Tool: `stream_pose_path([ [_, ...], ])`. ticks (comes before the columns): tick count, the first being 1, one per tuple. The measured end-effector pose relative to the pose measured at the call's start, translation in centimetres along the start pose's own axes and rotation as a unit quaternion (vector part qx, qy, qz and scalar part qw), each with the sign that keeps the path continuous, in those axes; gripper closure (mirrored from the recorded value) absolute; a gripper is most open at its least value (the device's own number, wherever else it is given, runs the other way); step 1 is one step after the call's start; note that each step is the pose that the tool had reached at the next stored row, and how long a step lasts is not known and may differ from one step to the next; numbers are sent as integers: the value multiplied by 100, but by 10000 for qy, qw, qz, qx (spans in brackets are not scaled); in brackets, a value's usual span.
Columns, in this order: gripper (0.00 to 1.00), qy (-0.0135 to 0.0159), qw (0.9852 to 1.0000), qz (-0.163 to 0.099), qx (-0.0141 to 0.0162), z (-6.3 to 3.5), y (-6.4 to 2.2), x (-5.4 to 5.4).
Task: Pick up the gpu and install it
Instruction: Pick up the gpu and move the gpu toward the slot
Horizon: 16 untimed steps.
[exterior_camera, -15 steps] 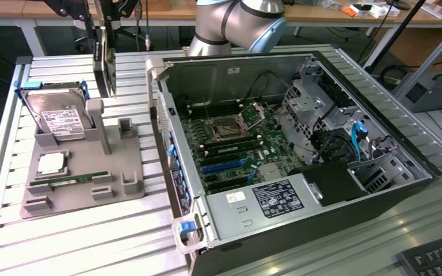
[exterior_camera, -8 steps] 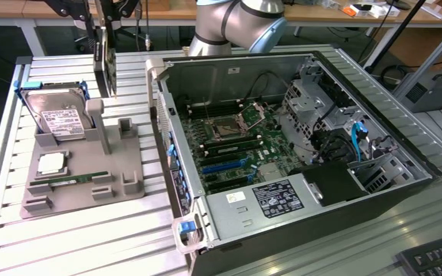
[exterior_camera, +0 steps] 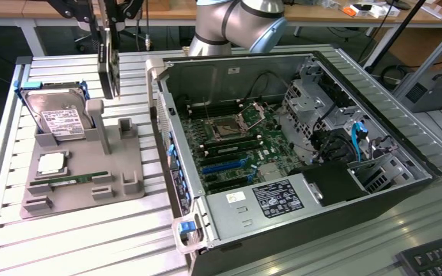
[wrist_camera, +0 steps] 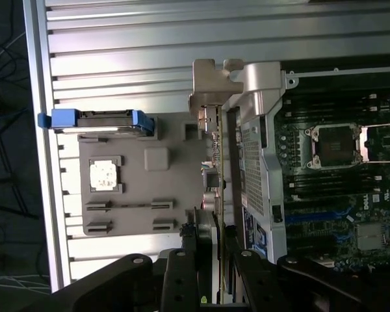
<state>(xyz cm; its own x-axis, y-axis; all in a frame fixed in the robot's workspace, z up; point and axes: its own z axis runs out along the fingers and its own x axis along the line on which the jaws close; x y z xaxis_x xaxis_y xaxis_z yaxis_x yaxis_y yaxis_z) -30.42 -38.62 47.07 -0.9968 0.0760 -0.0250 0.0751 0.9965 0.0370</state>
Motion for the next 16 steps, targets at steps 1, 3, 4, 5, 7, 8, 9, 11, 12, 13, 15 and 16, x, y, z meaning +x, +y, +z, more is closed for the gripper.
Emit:
stream_pose_path([
  [1, 73, 0, 10000, 0, 0, 0, -2, -6],
  [3, 73, 0, 10000, 0, 0, 0, -7, -16],
  [4, 73, 1, 10000, 0, 1, 0, -9, -21],
  [5, 73, 1, 10000, 0, 1, 0, -11, -27],
  [7, 73, 0, 10000, 0, 0, 0, -14, -36],
  [8, 73, 0, 10000, 0, 1, 1, -16, -41],
  [9, 73, 0, 10000, 0, 0, 1, -17, -45],
  [11, 73, 0, 10000, 0, 0, 1, -19, -55],
  [12, 73, 0, 10000, 0, 0, 1, -20, -60],
  [13, 73, 0, 10000, 0, 0, 1, -21, -64],
  [15, 73, 0, 10000, 0, 0, 1, -23, -75],
  [16, 73, 0, 10000, 0, 0, 1, -24, -79],
])
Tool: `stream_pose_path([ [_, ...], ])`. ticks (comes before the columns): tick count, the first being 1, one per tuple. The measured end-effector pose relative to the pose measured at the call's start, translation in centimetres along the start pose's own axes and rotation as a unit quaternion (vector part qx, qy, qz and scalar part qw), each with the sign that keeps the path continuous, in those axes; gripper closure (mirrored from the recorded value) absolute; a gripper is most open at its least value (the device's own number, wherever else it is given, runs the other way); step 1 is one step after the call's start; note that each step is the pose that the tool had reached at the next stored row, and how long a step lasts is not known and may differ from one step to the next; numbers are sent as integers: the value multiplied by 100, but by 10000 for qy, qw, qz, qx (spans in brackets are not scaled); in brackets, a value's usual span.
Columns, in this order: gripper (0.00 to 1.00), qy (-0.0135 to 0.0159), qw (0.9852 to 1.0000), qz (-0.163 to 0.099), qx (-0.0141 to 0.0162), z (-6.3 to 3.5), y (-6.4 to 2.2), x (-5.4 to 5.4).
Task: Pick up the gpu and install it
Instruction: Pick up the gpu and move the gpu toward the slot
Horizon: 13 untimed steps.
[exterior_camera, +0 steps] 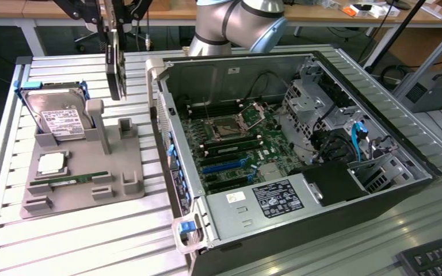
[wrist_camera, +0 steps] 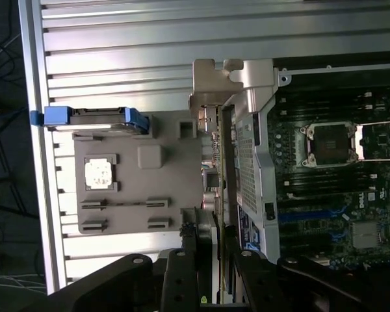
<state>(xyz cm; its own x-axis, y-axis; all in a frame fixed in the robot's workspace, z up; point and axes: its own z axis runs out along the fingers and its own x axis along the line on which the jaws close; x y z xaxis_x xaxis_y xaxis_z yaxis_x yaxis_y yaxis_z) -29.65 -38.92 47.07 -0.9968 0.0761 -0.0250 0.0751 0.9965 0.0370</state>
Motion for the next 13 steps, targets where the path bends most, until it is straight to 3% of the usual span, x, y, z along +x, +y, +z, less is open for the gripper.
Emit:
stream_pose_path([
  [13, 73, 0, 10000, 0, 0, 2, -16, -76],
])
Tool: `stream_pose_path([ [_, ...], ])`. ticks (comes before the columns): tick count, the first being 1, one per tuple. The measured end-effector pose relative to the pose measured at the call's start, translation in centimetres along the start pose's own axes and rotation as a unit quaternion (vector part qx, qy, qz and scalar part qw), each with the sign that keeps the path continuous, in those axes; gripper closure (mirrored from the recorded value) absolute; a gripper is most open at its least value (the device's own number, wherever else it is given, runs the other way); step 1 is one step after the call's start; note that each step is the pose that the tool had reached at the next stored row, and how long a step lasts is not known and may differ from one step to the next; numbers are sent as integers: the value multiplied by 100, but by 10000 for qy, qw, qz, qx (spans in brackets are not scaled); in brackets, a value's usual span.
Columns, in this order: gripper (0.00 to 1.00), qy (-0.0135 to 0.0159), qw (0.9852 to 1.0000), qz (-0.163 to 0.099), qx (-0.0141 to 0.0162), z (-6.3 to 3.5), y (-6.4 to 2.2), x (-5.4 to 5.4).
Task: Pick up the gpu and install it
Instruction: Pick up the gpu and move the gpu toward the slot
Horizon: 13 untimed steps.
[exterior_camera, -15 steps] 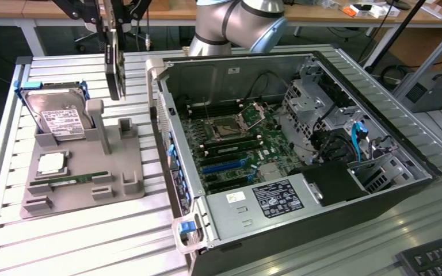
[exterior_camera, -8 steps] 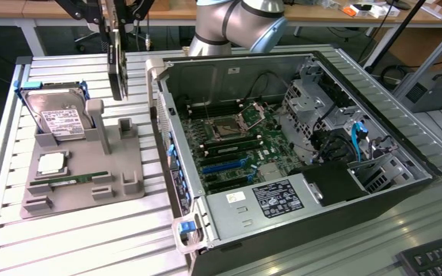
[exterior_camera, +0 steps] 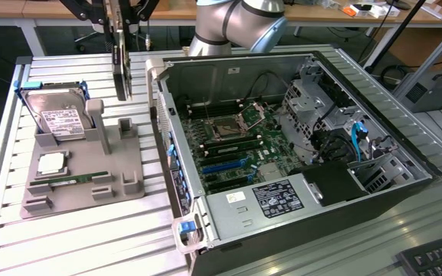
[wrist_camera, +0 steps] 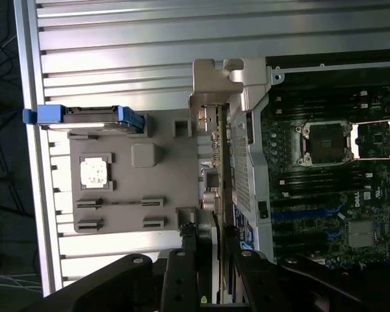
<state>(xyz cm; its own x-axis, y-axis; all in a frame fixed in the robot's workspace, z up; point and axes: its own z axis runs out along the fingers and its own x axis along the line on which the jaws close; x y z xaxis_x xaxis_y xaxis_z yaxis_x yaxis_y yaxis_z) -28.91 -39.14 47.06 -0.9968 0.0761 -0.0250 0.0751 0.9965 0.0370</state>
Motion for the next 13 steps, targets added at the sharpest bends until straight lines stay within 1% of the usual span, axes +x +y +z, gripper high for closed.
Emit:
stream_pose_path([
  [13, 73, 0, 10000, 0, 0, 2, -8, -85],
])
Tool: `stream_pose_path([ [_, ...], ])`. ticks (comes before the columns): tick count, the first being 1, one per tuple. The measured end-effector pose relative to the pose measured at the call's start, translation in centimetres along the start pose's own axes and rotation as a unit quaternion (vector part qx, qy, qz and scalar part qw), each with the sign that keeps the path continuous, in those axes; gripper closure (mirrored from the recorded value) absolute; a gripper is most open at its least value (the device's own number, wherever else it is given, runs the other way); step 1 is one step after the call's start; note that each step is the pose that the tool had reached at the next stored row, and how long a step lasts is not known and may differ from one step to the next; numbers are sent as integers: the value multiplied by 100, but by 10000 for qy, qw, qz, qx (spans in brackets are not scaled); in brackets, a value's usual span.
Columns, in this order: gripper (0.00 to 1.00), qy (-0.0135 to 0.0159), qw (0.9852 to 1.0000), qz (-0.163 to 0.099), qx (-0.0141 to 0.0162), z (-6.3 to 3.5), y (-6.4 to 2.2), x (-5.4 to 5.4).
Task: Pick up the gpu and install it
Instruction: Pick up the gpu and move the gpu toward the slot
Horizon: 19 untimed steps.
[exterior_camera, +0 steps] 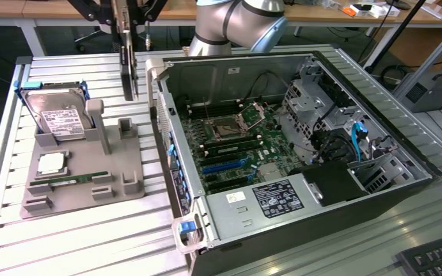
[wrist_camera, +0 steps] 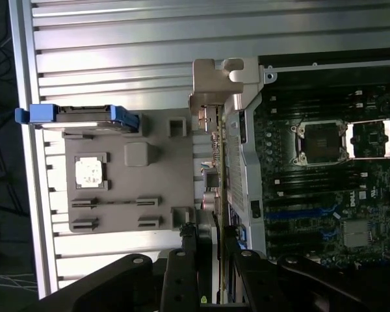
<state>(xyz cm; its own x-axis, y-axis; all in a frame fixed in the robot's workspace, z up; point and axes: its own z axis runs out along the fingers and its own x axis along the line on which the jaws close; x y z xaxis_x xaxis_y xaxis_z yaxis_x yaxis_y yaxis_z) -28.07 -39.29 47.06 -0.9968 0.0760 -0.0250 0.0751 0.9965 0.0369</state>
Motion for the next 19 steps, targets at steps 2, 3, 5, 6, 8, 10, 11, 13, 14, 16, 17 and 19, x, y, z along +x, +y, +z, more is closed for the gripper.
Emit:
stream_pose_path([
  [2, 73, 0, 10000, 0, 0, 0, -1, -8],
  [3, 73, 0, 10000, 0, 0, 0, -1, -12],
  [5, 73, 0, 10000, 0, 0, 0, -2, -21],
  [6, 73, 0, 10000, 0, 0, 1, -2, -30],
  [8, 73, 0, 10000, 0, 0, 1, -3, -46],
  [10, 73, 0, 10000, 0, 0, 2, -4, -66],
  [11, 73, 0, 10000, 0, 0, 2, -4, -72],
  [13, 73, 0, 10000, 0, 0, 2, -4, -84],
  [14, 73, 0, 10000, 0, 0, 2, -4, -88],
  [16, 73, 0, 10000, 0, 0, 2, -4, -99],
  [17, 73, 0, 10000, 0, 0, 3, -4, -105],
  [19, 73, 0, 10000, 0, 0, 3, -3, -118],
])
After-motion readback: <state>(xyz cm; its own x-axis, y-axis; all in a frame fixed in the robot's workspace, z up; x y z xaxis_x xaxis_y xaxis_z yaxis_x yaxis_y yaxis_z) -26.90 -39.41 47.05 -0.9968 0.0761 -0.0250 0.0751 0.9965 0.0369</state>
